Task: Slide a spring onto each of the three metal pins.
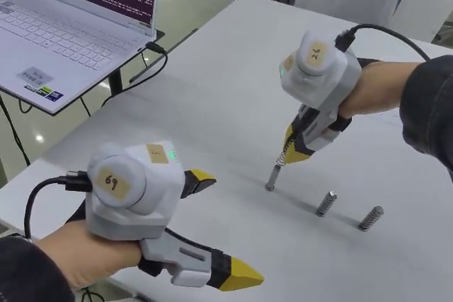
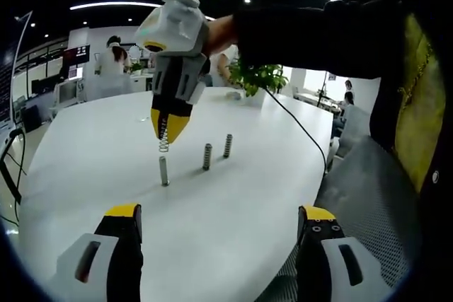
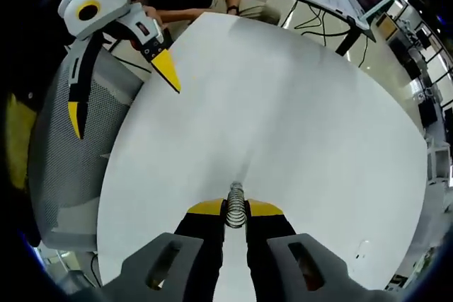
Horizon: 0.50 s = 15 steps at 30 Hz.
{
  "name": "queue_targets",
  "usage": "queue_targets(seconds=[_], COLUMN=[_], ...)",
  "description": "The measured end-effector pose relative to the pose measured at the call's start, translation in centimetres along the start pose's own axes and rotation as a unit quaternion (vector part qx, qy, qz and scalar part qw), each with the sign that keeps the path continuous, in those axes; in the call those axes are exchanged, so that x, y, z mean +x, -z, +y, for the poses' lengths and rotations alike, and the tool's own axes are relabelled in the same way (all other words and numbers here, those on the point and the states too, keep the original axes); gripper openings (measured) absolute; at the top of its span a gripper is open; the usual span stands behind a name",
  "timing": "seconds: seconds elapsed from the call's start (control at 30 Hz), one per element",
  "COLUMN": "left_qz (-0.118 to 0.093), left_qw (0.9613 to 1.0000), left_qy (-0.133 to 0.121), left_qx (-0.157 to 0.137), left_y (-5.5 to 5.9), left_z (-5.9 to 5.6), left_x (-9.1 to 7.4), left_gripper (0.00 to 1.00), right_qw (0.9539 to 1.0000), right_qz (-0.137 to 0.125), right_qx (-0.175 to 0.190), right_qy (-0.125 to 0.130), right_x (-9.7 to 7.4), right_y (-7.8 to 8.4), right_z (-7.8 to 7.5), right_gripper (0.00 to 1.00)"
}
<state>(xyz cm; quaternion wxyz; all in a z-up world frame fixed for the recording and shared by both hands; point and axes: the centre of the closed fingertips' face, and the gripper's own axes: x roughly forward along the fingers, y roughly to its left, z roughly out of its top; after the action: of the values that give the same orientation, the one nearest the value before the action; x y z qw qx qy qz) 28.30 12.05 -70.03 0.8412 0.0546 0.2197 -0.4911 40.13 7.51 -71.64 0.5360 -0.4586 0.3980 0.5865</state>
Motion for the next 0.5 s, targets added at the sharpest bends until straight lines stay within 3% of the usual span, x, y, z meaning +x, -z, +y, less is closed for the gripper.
queue_targets(seconds=[0.5], left_qz=[0.0], left_qw=[1.0], left_qy=[0.003], left_qx=[0.001], left_y=[-0.15], left_z=[0.22], left_x=[0.25], left_gripper=[0.86], right_qw=[0.9999], right_qz=[0.006], right_qx=[0.002], right_qy=[-0.011], right_x=[0.8], right_y=[0.05], right_z=[-0.11], right_gripper=[0.08])
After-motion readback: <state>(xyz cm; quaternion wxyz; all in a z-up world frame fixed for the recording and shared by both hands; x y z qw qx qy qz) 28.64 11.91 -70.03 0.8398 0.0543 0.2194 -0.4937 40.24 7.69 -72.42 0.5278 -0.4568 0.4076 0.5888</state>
